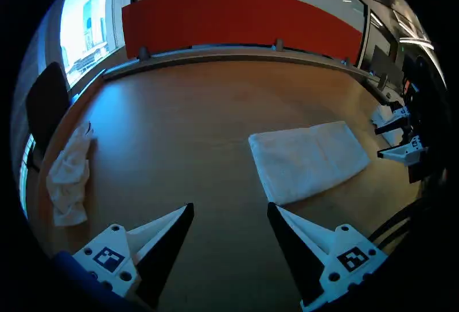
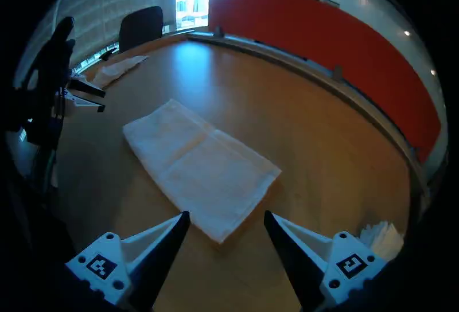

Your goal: Fold towel

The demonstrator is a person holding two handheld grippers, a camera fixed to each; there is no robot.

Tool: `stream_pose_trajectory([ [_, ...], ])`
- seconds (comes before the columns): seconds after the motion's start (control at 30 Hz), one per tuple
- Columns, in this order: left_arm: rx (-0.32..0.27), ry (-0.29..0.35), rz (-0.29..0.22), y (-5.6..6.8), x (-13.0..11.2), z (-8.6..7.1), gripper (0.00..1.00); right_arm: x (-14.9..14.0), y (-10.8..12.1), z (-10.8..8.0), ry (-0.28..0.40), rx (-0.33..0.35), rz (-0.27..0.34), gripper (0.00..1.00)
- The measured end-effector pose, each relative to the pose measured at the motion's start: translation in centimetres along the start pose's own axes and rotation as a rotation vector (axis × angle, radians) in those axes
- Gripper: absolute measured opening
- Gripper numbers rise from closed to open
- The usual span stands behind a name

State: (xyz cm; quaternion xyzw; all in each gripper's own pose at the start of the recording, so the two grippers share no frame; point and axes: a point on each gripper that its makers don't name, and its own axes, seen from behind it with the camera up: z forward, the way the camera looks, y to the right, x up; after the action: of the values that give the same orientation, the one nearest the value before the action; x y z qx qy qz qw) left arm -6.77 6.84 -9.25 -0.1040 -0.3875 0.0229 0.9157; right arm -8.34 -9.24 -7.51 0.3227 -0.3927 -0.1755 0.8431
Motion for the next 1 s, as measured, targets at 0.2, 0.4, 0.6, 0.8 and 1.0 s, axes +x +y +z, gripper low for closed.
stream_pose_trajectory([
  [0.2, 0.014, 0.003, -0.014, -0.5, -0.6, -0.6, 0.95, -1.2, -0.4, 0.7, -0.026, 0.012, -0.013, 1.0],
  [0.4, 0.026, -0.001, -0.025, -1.1, -1.2, -1.0, 0.95, -2.2, -0.7, 1.3, -0.045, 0.02, -0.011, 1.0],
  [0.6, 0.035, -0.003, -0.036, -1.5, -1.5, -1.3, 0.95, -2.9, -0.8, 1.8, -0.06, 0.031, -0.012, 0.99],
  [0.8, 0.038, -0.005, -0.04, -1.6, -1.9, -1.5, 0.95, -3.4, -1.1, 2.4, -0.072, 0.053, -0.011, 0.89],
  [1.0, 0.036, -0.01, -0.045, -1.5, -2.3, -1.6, 0.95, -3.8, -1.3, 2.7, -0.084, 0.069, -0.013, 0.78],
])
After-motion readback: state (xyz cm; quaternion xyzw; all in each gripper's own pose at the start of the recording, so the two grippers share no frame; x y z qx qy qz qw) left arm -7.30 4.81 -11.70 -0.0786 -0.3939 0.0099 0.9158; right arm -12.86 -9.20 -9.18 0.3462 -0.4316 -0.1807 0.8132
